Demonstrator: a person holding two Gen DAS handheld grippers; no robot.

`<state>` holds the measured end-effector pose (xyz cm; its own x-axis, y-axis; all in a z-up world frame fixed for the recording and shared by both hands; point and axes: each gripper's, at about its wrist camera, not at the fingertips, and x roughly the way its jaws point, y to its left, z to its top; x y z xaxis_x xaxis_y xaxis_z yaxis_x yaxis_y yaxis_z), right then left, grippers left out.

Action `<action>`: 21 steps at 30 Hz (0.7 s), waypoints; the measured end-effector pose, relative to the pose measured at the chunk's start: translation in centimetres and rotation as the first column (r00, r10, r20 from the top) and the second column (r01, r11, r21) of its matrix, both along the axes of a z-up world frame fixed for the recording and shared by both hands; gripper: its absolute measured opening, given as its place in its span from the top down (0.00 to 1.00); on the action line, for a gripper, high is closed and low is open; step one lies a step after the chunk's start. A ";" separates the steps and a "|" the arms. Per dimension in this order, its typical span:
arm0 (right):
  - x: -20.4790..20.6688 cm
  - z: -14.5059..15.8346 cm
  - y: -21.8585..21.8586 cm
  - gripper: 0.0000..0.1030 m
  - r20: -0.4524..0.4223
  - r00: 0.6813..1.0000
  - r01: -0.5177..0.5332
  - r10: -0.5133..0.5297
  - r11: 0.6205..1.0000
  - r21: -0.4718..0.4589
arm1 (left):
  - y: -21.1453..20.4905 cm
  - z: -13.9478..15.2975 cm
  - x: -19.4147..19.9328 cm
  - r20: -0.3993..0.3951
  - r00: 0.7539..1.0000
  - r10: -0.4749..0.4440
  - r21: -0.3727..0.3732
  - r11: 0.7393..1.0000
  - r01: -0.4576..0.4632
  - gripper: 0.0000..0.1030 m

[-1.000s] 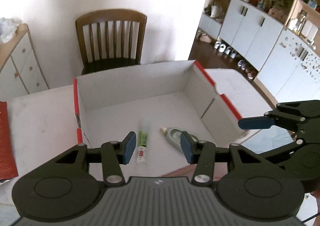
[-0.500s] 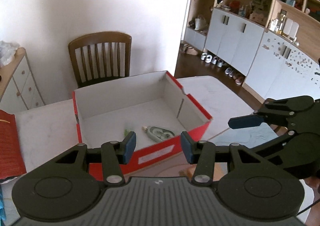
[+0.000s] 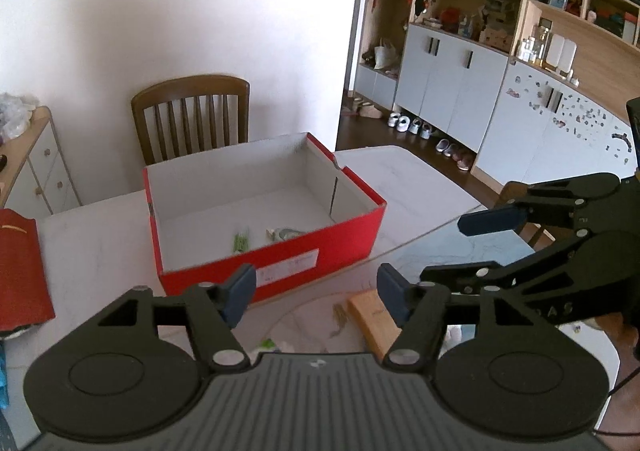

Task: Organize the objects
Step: 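Grasp the bread-shaped plush with the left tool while the right tool grasps the cotton swab bag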

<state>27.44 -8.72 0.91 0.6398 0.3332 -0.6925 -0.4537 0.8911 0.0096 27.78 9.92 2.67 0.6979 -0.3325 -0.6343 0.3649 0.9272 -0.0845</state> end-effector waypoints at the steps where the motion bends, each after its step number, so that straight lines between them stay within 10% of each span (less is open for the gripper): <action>1: -0.4 -0.2 -0.2 0.35 0.000 1.000 0.006 -0.006 1.000 0.002 | 0.1 -0.2 -0.5 0.000 1.000 -0.003 0.002 1.000 0.003 0.36; 21: -6.5 -7.0 -2.8 0.11 -0.072 0.993 0.095 -0.096 0.995 -0.018 | 1.1 -8.3 -8.9 -0.090 0.996 -0.007 0.007 1.000 0.007 0.21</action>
